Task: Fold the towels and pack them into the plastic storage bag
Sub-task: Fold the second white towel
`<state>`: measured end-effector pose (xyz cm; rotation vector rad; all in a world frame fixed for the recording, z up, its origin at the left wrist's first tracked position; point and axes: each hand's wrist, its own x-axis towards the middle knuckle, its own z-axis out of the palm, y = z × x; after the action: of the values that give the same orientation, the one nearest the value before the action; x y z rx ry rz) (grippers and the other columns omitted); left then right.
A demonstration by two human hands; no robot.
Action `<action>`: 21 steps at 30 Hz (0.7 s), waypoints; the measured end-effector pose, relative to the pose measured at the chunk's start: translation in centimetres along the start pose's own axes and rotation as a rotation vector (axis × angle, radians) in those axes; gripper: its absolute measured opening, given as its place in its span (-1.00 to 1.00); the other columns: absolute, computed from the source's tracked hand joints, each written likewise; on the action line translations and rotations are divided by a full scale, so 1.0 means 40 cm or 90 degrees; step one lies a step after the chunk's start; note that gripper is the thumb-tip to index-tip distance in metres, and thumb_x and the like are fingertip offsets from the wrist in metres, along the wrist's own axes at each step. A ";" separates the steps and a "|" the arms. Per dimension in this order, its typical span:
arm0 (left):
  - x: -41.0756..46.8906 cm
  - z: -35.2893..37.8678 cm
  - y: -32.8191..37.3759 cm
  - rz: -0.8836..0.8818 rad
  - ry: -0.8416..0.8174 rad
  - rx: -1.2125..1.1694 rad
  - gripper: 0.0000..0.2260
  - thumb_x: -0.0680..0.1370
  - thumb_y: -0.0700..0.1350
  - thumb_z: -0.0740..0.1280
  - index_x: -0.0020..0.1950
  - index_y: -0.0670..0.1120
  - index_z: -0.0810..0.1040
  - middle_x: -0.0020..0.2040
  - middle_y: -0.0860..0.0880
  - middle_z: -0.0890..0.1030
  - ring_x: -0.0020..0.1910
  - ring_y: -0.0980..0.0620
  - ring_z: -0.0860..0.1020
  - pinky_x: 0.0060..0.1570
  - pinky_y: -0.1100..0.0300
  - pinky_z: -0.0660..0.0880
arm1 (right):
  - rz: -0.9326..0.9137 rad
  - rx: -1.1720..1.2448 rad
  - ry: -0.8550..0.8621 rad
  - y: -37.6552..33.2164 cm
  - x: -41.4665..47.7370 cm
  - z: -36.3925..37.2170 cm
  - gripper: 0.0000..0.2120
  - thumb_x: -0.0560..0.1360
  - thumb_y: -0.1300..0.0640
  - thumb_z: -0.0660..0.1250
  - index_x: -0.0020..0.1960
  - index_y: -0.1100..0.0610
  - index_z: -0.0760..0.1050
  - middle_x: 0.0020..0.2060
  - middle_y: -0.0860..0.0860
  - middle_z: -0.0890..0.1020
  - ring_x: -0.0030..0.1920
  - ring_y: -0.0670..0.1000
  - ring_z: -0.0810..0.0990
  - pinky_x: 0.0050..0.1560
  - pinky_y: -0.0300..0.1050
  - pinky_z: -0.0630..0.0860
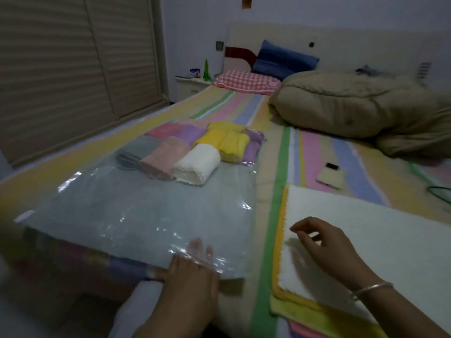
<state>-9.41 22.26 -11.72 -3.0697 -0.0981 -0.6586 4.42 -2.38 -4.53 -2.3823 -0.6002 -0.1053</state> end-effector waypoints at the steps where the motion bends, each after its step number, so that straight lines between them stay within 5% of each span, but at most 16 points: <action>1: -0.022 -0.056 0.052 0.010 -0.026 -0.048 -0.54 0.42 0.07 0.09 -0.09 -0.15 0.70 -0.05 -0.11 0.70 -0.11 -0.04 0.68 -0.07 0.14 0.54 | 0.018 -0.023 0.005 0.034 -0.037 -0.026 -0.78 0.50 0.20 0.33 -0.12 -0.14 0.54 -0.12 -0.20 0.62 -0.11 -0.18 0.56 -0.07 -0.14 0.51; 4: -0.025 -0.245 0.193 -0.007 -0.173 -0.107 -0.68 0.53 0.09 0.10 0.03 0.02 0.59 0.02 0.08 0.63 0.01 0.13 0.60 -0.07 0.25 0.48 | 0.066 -0.108 0.014 0.128 -0.156 -0.102 -0.78 0.48 0.19 0.35 -0.12 -0.15 0.50 -0.16 -0.20 0.55 -0.04 -0.04 0.53 -0.07 -0.09 0.44; 8: 0.025 -0.301 0.342 0.058 -0.032 -0.197 -0.76 0.53 0.08 0.15 -0.15 0.02 0.55 -0.14 0.06 0.64 -0.12 0.04 0.62 -0.20 0.14 0.51 | 0.060 -0.180 0.057 0.226 -0.320 -0.188 -0.90 0.45 0.06 0.42 -0.10 -0.11 0.54 -0.12 -0.14 0.61 -0.05 -0.03 0.52 -0.07 -0.10 0.44; 11: 0.054 -0.246 0.458 0.173 -0.051 -0.377 -0.77 0.47 0.05 0.17 -0.03 0.09 0.60 -0.04 0.14 0.64 -0.03 0.09 0.59 -0.09 0.16 0.52 | 0.029 -0.281 0.108 0.313 -0.418 -0.251 -0.81 0.34 -0.03 0.49 -0.10 -0.04 0.56 -0.16 -0.11 0.62 -0.14 0.02 0.55 -0.18 -0.04 0.53; 15: 0.083 -0.152 0.601 0.278 -0.108 -0.377 -0.74 0.45 0.00 0.19 0.06 0.08 0.59 0.07 0.12 0.61 0.07 0.05 0.55 -0.01 0.14 0.45 | 0.104 -0.406 0.185 0.413 -0.514 -0.350 -0.67 0.21 0.25 0.55 -0.09 0.02 0.57 -0.19 -0.02 0.61 -0.19 0.12 0.57 -0.28 -0.03 0.54; 21: 0.110 -0.059 0.702 0.297 -0.077 -0.354 -0.78 0.48 0.10 0.21 0.03 0.11 0.58 0.00 0.15 0.61 -0.01 0.09 0.55 -0.12 0.23 0.40 | 0.282 -0.582 0.271 0.513 -0.585 -0.478 -0.79 0.30 0.29 0.48 -0.08 0.16 0.59 -0.21 0.14 0.54 -0.22 0.24 0.52 -0.38 -0.02 0.43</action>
<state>-4.64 -5.53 -7.42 -3.4211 0.9217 -0.5361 -5.73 -37.37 -7.25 -3.1411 0.2648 -0.8102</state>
